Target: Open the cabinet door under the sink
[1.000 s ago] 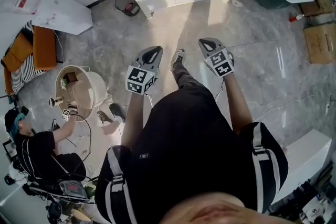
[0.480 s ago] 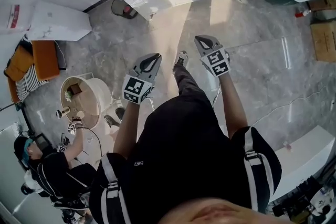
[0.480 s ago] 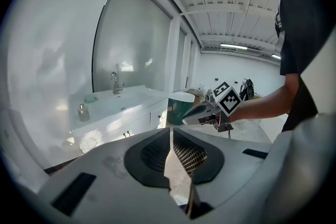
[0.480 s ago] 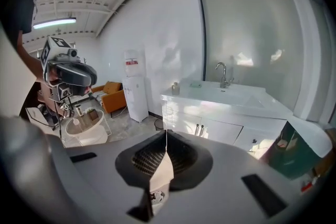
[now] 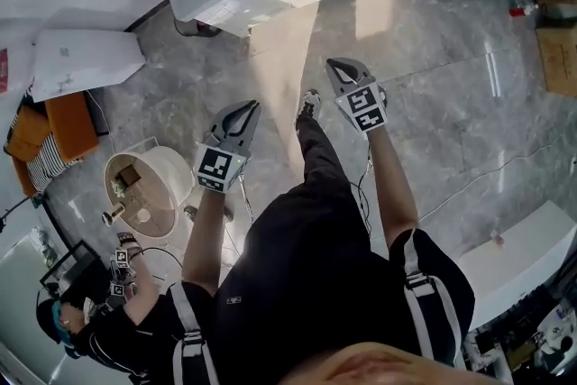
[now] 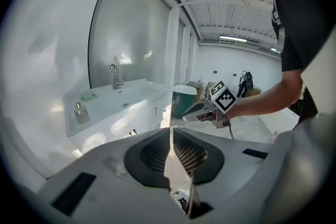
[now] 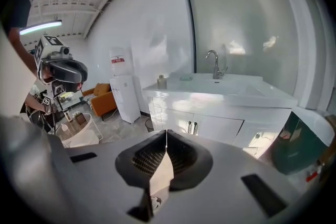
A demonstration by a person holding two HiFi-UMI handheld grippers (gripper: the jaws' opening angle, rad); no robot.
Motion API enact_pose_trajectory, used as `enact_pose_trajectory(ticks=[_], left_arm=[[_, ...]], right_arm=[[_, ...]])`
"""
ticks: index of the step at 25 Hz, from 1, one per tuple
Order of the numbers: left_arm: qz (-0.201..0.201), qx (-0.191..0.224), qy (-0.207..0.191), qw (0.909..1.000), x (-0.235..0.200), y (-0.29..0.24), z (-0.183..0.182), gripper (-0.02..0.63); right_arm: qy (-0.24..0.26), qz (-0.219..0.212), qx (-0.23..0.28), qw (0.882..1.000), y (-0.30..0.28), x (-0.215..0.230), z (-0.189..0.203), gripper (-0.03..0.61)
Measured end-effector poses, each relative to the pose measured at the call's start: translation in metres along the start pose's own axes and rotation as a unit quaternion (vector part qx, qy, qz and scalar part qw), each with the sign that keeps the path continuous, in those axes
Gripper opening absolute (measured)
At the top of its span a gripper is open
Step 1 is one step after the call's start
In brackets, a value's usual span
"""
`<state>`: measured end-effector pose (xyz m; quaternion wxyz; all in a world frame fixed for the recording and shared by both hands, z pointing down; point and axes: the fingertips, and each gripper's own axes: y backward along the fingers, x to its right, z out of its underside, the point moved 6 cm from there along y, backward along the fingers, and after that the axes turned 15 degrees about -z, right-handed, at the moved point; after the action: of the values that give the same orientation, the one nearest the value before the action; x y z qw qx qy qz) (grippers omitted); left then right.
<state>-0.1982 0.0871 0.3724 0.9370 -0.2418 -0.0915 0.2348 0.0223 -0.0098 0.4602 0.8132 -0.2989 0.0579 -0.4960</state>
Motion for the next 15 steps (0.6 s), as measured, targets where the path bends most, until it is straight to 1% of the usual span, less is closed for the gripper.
enact_pose_trajectory(ticks=[5,8,11,15], left_arm=[[0.005,-0.009,0.007,0.9999,-0.020,-0.029,0.010,0.028],[0.010,-0.012,0.021,0.9997,-0.028,-0.045,0.016,0.028],[0.008,-0.008,0.041,0.9991,-0.035,-0.063,0.020,0.028],[0.010,-0.015,0.041,0.9990,-0.043,-0.083,0.032,0.028]], right_arm=[[-0.010,0.006,-0.005,1.000,-0.041,0.029,0.004,0.060],[-0.019,0.013,-0.007,1.000,-0.068,0.047,0.007,0.060],[-0.024,0.027,-0.005,0.999,-0.097,0.066,0.005,0.060],[-0.020,0.055,-0.004,0.998,-0.137,0.088,0.008,0.065]])
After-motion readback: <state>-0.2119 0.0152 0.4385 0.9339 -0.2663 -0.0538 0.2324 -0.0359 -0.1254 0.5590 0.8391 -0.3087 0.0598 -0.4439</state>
